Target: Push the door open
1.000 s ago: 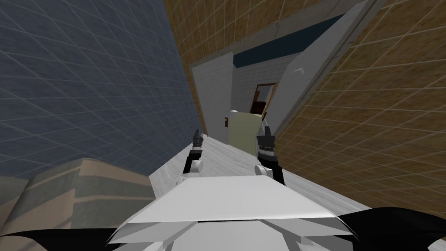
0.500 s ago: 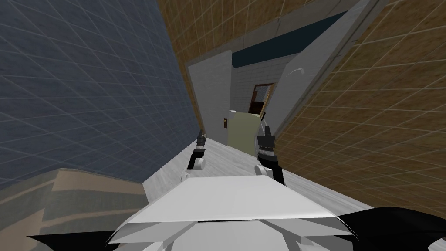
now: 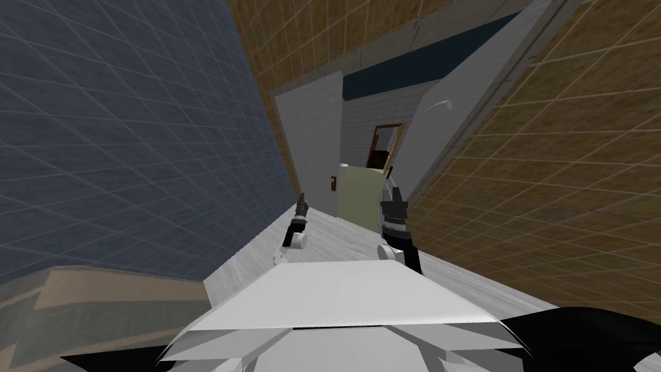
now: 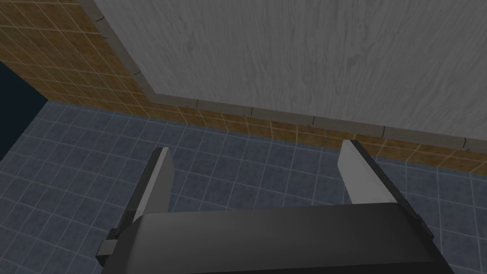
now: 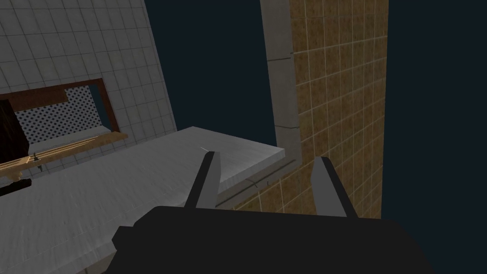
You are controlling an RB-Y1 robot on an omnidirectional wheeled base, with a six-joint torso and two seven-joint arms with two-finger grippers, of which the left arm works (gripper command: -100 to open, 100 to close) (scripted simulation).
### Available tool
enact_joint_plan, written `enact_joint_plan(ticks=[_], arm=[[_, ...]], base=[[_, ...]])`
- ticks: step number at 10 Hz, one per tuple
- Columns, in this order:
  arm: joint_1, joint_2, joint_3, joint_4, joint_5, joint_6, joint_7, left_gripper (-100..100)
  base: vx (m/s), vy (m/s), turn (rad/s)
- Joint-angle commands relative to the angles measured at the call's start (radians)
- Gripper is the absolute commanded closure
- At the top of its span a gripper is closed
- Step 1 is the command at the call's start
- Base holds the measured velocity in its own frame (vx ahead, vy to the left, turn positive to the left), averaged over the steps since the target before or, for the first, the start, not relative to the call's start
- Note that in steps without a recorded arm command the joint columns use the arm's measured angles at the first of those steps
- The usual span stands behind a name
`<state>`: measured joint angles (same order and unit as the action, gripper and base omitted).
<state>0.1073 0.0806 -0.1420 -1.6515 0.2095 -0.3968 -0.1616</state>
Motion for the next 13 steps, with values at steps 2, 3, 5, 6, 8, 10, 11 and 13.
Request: enact_joint_plan(ticks=[2, 3, 5, 6, 8, 10, 11, 13], arm=[[-0.044, -0.001, -0.014, 0.076, 0.013, -0.002, -0.008, -100], [-0.060, -0.002, -0.019, 0.103, 0.018, -0.002, -0.010, -100], [-0.093, -0.003, -0.029, 0.154, 0.027, -0.003, -0.015, -100], [-0.109, -0.004, -0.034, 0.185, 0.032, -0.004, -0.018, -100], [-0.140, -0.007, -0.044, 0.238, 0.042, -0.005, -0.022, -100], [-0.171, -0.011, -0.054, 0.289, 0.052, -0.006, -0.027, -100], [-0.187, -0.012, -0.059, 0.318, 0.056, -0.006, -0.030, -100], [-0.217, -0.018, -0.068, 0.368, 0.066, -0.007, -0.034, -100]], base=[[0.104, 0.036, -0.072], [0.098, 0.044, -0.068], [0.083, 0.038, -0.060], [0.099, 0.028, -0.070], [0.099, 0.037, -0.062], [0.087, 0.035, -0.064], [0.091, 0.031, -0.065], [0.093, 0.034, -0.059]])
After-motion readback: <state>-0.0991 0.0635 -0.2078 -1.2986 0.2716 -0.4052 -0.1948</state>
